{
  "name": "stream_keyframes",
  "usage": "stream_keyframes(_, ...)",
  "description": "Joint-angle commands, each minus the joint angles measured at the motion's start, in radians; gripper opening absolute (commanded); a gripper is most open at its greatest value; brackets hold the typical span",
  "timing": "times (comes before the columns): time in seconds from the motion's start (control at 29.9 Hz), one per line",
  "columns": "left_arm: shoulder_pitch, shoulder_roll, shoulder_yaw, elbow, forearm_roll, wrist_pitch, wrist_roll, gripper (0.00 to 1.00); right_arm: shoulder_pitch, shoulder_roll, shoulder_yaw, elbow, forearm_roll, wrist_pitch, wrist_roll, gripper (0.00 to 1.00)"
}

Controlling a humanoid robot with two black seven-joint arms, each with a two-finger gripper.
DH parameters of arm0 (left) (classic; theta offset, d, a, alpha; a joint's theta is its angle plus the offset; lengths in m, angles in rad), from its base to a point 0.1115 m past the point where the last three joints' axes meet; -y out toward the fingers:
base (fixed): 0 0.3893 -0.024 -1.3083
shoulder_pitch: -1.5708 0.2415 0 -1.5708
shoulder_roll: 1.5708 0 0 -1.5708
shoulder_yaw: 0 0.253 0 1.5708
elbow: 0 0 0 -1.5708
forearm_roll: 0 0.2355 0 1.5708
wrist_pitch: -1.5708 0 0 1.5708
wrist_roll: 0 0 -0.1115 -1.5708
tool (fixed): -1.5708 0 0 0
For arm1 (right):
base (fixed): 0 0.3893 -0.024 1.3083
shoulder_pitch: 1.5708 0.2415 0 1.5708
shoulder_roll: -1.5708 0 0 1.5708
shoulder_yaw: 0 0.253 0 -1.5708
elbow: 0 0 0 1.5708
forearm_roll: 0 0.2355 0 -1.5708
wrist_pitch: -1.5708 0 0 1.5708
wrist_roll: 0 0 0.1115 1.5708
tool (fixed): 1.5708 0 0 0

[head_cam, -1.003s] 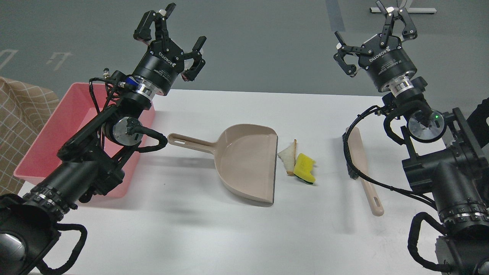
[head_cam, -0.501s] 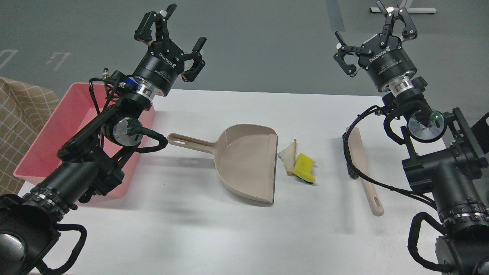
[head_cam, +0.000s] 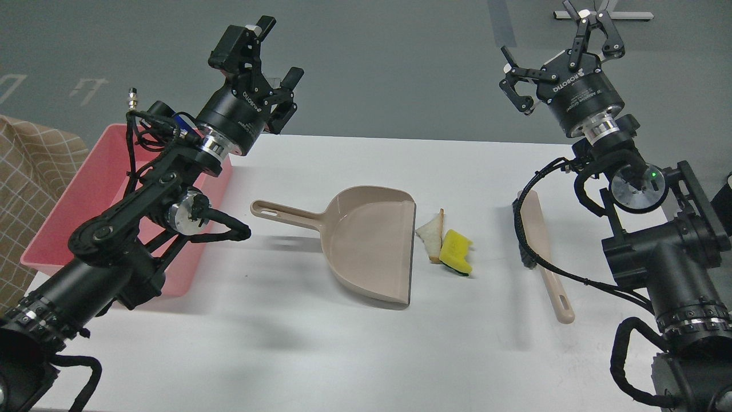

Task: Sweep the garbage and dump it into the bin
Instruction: 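Lower the left gripper past the pink bin toward the dustpan handle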

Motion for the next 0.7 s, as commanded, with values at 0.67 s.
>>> stream_keyframes(0.67,0.222,0.335,0.261,-0.459,0.230,0.528,0.011,0.98,-0.002,0.000,0.000,0.001,0.000,0.000,0.000,1.00)
